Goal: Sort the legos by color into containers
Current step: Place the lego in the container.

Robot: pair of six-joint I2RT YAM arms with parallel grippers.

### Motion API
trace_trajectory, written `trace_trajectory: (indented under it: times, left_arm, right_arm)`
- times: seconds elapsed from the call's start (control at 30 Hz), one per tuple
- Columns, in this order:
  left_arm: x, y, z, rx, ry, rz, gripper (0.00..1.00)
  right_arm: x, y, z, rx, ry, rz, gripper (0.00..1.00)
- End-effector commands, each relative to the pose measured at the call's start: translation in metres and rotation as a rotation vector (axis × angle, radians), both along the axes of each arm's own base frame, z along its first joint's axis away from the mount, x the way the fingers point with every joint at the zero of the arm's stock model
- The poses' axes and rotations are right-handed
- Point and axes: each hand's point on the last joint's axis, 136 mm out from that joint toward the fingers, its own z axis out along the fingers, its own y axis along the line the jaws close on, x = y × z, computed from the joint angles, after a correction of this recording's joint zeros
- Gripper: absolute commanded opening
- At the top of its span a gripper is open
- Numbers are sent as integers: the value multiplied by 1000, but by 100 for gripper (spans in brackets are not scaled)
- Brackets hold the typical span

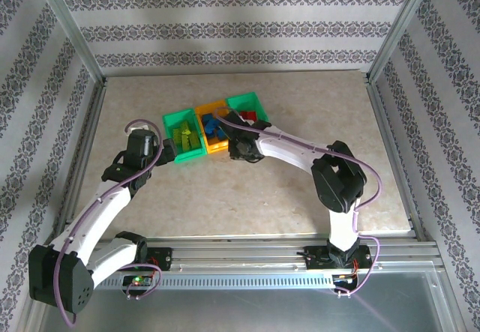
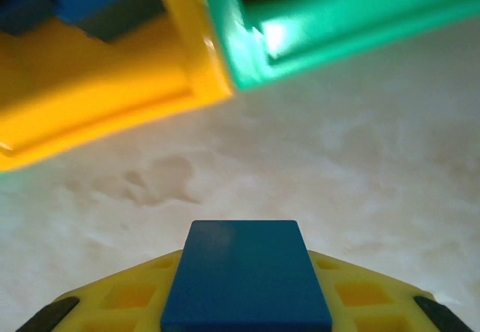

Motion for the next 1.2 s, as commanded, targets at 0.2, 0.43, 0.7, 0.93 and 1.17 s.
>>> trace_trajectory:
  times: [0.2, 0.43, 0.7, 0.93, 1.17]
  left_arm:
    - [3, 4, 10, 6, 1, 16, 100]
    - [0, 6, 8, 13, 9, 23, 100]
    - [-1, 7, 5, 14, 17, 23, 100]
    - [-4, 11, 6, 41, 35, 25, 100]
    - [-4, 13, 11, 38, 19, 33, 100]
  right_arm:
    - [38, 31, 13, -75, -62, 129, 16]
    - [68, 45, 11, -98, -103, 174, 18]
    - [91, 57, 3, -129, -125, 205, 23]
    - [101, 51, 3, -158, -133, 192, 40]
    - [102, 50, 25, -143, -168, 182, 53]
